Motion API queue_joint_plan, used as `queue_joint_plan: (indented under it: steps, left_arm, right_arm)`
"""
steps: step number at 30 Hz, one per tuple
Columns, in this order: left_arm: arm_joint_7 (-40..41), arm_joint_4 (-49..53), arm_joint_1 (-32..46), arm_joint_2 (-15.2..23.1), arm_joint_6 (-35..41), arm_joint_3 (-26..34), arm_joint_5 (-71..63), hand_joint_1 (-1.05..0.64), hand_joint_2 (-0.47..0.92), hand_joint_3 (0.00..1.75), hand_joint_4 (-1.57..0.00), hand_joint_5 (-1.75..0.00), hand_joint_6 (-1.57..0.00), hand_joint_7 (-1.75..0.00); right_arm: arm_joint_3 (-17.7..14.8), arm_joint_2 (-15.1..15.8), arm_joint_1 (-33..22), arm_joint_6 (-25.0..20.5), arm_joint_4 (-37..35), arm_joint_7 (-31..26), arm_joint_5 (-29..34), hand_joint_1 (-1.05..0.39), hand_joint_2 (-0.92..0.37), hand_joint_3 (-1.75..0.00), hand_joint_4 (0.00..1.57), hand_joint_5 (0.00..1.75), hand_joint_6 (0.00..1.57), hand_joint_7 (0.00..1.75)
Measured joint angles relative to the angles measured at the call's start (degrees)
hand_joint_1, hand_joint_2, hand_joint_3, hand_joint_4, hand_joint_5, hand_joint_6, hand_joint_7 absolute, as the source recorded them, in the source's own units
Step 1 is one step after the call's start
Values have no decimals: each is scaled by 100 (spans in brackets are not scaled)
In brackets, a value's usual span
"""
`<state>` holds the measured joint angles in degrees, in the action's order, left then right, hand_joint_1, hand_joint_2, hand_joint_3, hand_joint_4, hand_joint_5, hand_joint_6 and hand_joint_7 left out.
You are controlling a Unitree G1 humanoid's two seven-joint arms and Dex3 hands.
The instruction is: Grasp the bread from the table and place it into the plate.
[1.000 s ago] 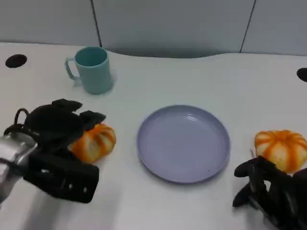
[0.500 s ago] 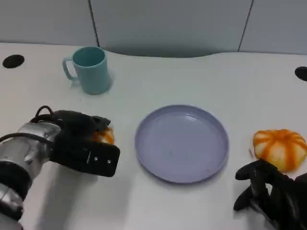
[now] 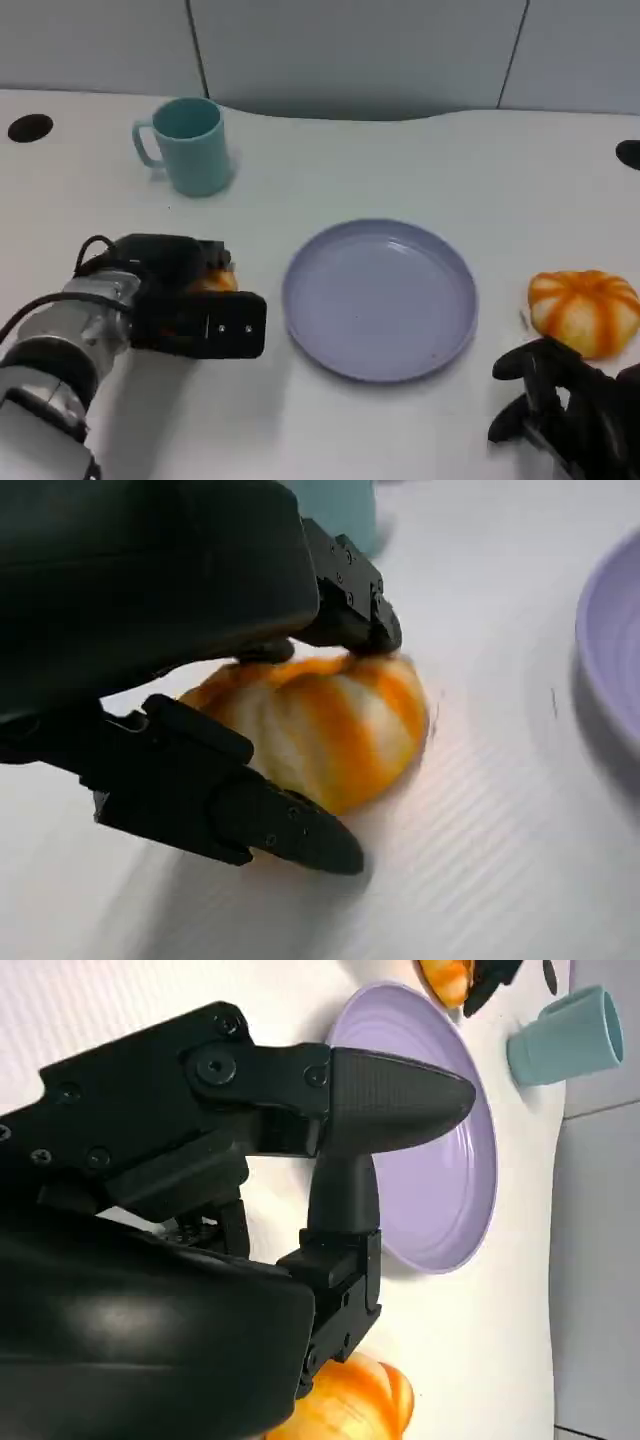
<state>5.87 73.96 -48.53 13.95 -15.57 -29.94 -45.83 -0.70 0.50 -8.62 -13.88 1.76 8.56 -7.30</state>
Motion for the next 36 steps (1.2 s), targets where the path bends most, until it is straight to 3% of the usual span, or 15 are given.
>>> queue_joint_plan:
  steps: [4, 10, 16, 22, 27, 36]
  left_arm:
    - [512, 94, 24, -5, -144, -3, 73, -17, 92, 7, -71, -174, -52, -174]
    - [1058, 165, 189, 0, -457, 74, 285, -13, 92, 18, -74, -175, -51, -175]
    - [923, 198, 381, -45, -782, 746, 1164, -5, 86, 16, -76, -175, -53, -175]
    - [568, 110, 402, -119, -1236, 1350, 1876, -3, 85, 14, -79, -175, -58, -175]
    - [-537, -281, 316, -339, -1567, 2261, 3128, -3, 86, 14, -82, -175, -60, -175]
    - [-1337, -771, -53, -587, -1874, 2652, 3726, -7, 85, 13, -87, -175, -66, -175]
  right_arm:
    - [-12, 0, -13, 15, 1, 21, -3, -32, -92, -60, 52, 175, 38, 165]
    - [-23, -1, -18, 21, 1, 18, -3, -32, -92, -60, 52, 175, 38, 165]
    - [-24, 0, -18, 20, 1, -38, 12, -33, -92, -59, 51, 175, 38, 164]
    - [7, 1, -8, 20, 1, -95, 136, -32, -92, -59, 50, 175, 38, 164]
    - [0, -11, 77, 15, -45, -93, 135, -32, -92, -60, 50, 175, 37, 165]
    - [18, -1, 141, 33, -107, -81, 177, -31, -92, -62, 49, 175, 37, 165]
